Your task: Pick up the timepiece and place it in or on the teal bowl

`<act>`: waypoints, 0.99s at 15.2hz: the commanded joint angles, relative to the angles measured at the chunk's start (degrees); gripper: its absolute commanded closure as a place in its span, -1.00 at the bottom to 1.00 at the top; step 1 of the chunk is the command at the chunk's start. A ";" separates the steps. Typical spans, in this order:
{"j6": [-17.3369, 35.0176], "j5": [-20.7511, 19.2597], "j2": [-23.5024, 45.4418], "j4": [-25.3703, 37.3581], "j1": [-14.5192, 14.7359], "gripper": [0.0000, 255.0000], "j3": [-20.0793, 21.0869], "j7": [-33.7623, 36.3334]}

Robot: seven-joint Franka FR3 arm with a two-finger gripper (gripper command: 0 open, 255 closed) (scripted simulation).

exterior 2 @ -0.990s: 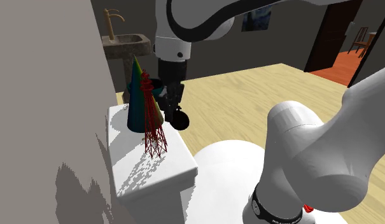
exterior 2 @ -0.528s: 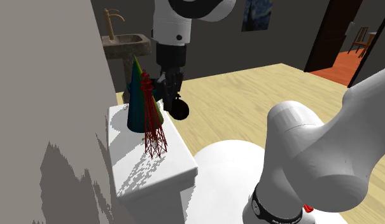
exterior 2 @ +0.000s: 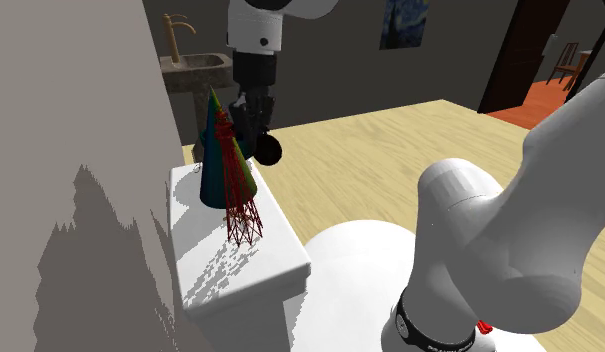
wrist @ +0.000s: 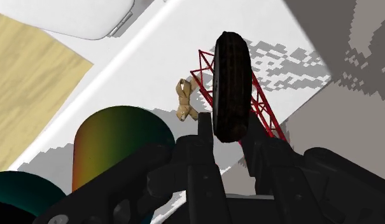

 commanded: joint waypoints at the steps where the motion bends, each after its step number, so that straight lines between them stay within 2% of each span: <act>1: 0.13 0.55 3.97 3.76 0.78 1.00 -2.51 -2.59; 6: 0.18 4.65 15.67 14.33 3.38 1.00 -9.39 -10.00; 10: -1.29 11.03 26.74 24.08 4.58 1.00 -14.96 -17.36; 13: -3.83 17.79 36.42 32.46 3.36 1.00 -18.11 -23.52; 15: -6.30 22.65 43.18 38.69 0.89 1.00 -19.06 -27.32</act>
